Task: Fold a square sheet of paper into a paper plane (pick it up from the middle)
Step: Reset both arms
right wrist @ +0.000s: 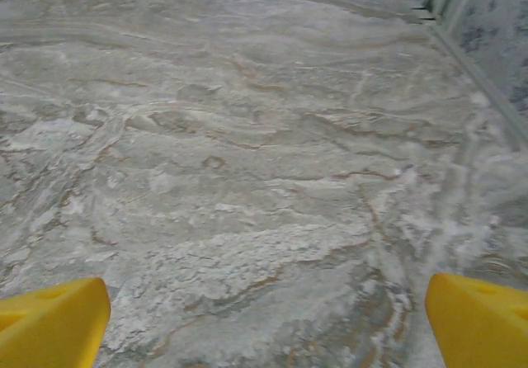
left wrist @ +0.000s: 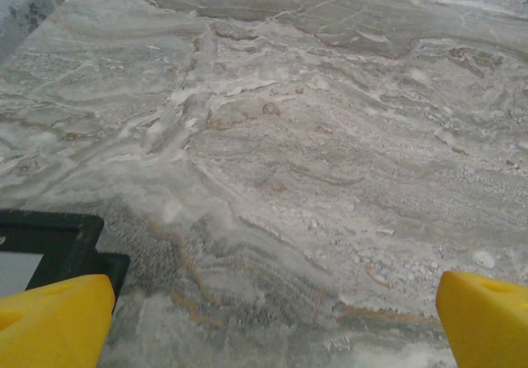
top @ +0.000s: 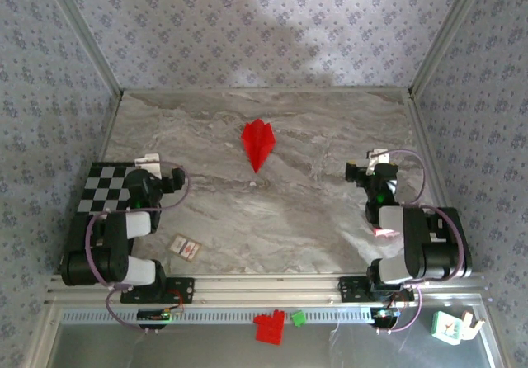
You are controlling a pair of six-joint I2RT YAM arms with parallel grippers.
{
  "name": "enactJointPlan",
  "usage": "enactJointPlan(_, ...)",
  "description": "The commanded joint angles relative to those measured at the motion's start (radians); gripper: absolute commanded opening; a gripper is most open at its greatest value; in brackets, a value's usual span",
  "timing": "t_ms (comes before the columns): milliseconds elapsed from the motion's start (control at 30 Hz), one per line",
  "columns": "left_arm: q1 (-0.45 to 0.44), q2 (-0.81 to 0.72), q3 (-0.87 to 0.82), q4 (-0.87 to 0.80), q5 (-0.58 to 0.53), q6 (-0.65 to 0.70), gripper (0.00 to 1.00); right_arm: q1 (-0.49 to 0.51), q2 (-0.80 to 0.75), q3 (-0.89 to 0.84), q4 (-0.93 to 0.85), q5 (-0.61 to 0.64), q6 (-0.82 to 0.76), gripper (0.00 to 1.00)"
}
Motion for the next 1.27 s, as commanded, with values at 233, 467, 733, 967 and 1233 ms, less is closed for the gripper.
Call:
enactJointPlan(233,0.015,0.111,0.093,0.047,0.068,0.004,1.0,-0.005,0.084,0.041,0.063,-0.021,-0.013,1.0)
enactJointPlan(467,-0.019,0.138,0.129,-0.005,-0.006,0.024,1.0,-0.009,0.088,0.069,0.019,0.013,0.007,1.0)
enactJointPlan(733,-0.048,0.137,0.132,-0.01,-0.085,0.024,1.0,-0.009,0.089,0.069,0.018,0.013,0.007,1.0)
enactJointPlan(967,-0.044,0.139,0.136,-0.016,-0.08,0.024,1.0,-0.009,0.09,0.07,0.016,0.013,0.008,1.0)
enactJointPlan(1233,-0.042,0.141,0.136,-0.017,-0.073,0.022,1.0,-0.008,0.088,0.067,0.019,0.013,0.007,1.0)
